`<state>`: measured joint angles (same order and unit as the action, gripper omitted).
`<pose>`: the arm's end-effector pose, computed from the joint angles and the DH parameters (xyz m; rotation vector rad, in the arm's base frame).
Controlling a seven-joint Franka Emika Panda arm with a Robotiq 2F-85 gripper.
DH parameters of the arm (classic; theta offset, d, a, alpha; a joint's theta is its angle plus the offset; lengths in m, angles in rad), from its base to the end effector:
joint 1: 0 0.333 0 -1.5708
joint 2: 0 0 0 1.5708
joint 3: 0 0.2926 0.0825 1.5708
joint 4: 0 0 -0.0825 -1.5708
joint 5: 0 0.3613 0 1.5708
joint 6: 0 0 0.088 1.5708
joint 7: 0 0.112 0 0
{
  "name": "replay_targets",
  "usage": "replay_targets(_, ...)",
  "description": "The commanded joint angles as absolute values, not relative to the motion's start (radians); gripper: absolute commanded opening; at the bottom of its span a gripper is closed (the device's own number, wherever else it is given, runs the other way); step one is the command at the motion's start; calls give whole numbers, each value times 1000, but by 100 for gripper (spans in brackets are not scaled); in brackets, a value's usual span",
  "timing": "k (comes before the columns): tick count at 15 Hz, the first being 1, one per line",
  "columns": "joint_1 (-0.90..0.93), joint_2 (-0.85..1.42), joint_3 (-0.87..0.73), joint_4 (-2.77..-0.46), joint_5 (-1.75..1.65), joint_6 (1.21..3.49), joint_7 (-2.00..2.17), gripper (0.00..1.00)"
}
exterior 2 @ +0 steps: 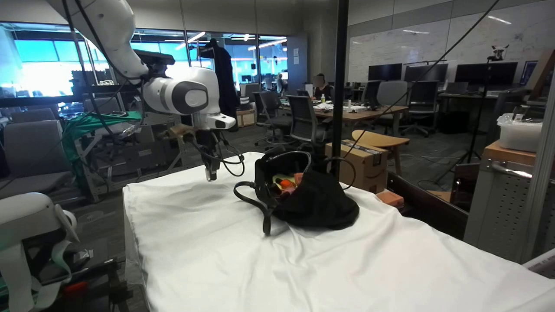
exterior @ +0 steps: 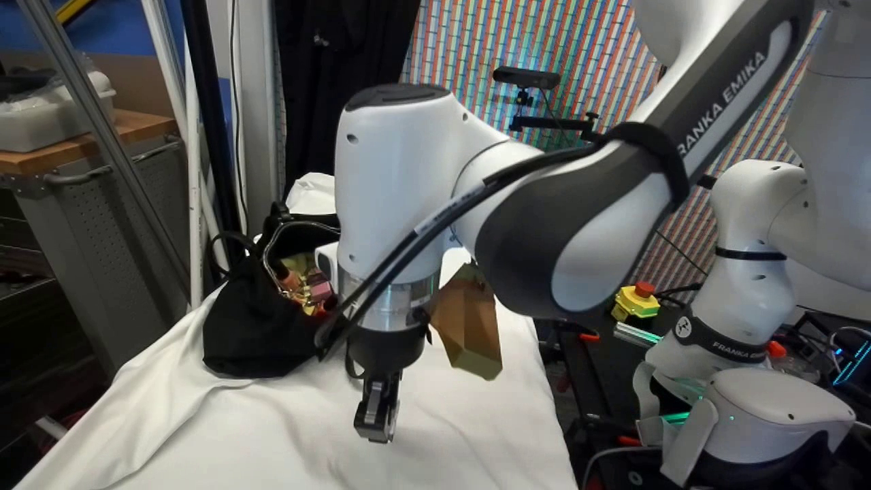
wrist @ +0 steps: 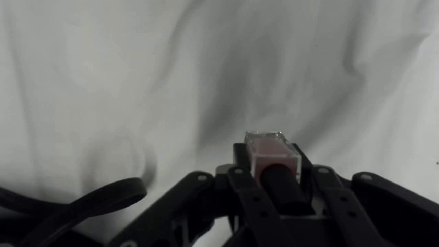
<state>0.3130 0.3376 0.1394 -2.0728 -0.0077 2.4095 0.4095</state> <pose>0.5091 0.2463 0.2576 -3.1027 -0.0633 0.0231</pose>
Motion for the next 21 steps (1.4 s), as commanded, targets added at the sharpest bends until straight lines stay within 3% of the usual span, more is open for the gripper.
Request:
replay_targets(1, 279, 284, 114, -2056, -30, 2359, 386, 16)
replay_targets(14, 180, 328, 7, -1876, -119, 2332, 400, 16)
replay_targets(21, 141, 468, -30, -1697, -107, 2274, 391, 16)
